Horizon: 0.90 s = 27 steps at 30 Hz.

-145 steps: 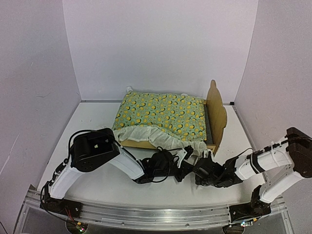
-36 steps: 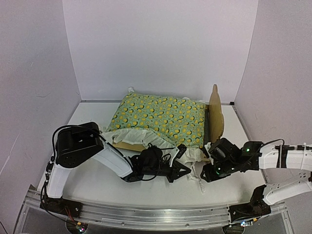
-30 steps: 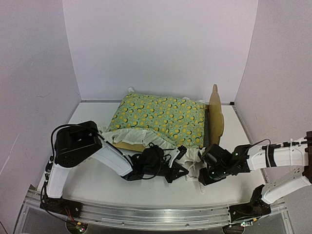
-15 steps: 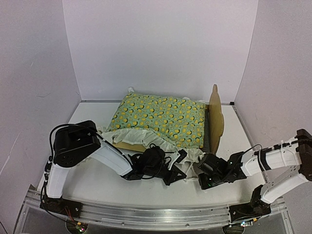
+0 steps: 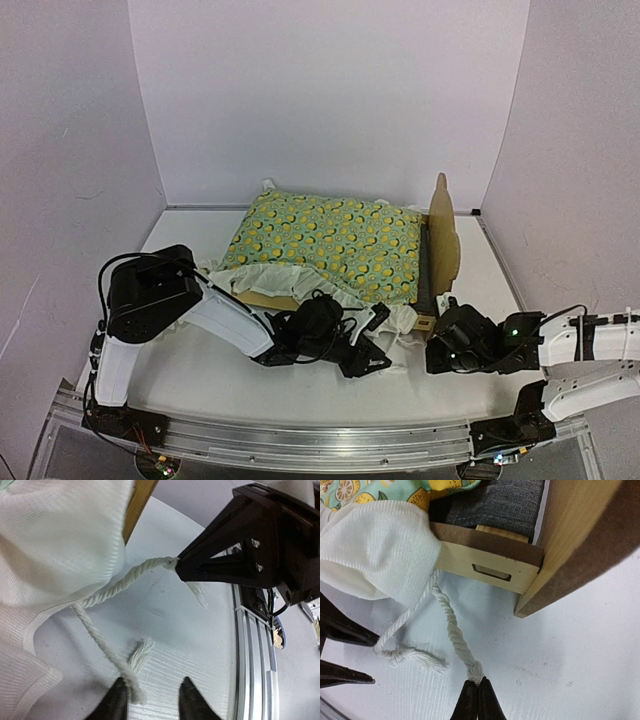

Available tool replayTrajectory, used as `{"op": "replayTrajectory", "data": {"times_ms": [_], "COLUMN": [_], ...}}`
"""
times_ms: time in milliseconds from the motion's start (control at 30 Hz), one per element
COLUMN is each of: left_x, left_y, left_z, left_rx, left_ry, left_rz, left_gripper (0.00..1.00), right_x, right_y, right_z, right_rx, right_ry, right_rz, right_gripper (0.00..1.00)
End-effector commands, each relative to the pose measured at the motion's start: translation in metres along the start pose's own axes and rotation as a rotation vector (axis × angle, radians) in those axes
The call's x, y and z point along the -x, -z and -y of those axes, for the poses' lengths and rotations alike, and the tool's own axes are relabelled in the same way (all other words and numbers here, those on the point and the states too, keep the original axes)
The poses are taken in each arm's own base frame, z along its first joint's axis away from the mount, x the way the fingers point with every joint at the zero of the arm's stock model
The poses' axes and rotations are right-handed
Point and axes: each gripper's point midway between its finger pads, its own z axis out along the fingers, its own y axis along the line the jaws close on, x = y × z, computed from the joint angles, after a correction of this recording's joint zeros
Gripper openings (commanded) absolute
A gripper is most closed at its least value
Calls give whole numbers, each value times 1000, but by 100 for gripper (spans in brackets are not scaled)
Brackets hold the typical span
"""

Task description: Set up the pet bed

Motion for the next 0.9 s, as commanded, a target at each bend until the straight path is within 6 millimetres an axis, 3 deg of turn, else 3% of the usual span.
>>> {"op": "replayTrajectory", "data": {"times_ms": [0, 33, 67, 133, 267, 333, 467, 567, 667, 867], "left_x": [46, 49, 51, 54, 70, 76, 67, 70, 91, 135], "left_y": [13, 17, 18, 20, 22, 24, 7, -5, -8, 8], "left_z": [15, 14, 13, 9, 0, 6, -6, -10, 0, -10], "left_rx": [15, 33, 45, 72, 117, 89, 115, 125, 101, 202], "left_ry": [-40, -40, -40, -32, 2, 7, 25, -8, -80, -165], "left_rz": [106, 117, 125, 141, 234, 269, 261, 270, 301, 378], "left_gripper": [52, 66, 75, 78, 56, 52, 33, 34, 34, 50], "right_x": [-2, -3, -2, 0, 5, 4, -1, -4, -2, 4], "right_y": [5, 7, 8, 11, 22, 27, 30, 28, 29, 32], "right_z": [6, 6, 4, -2, -19, -25, -30, -30, -32, -33], "right_rx": [-13, -7, 4, 44, 156, 200, 246, 245, 253, 260], "right_ry": [19, 22, 28, 45, 90, 104, 120, 123, 120, 113], "right_rz": [-11, -13, -12, -7, 15, 17, -1, -14, -8, 14], "right_gripper": [0, 0, 0, 0, 0, 0, 0, 0, 0, 0]}}
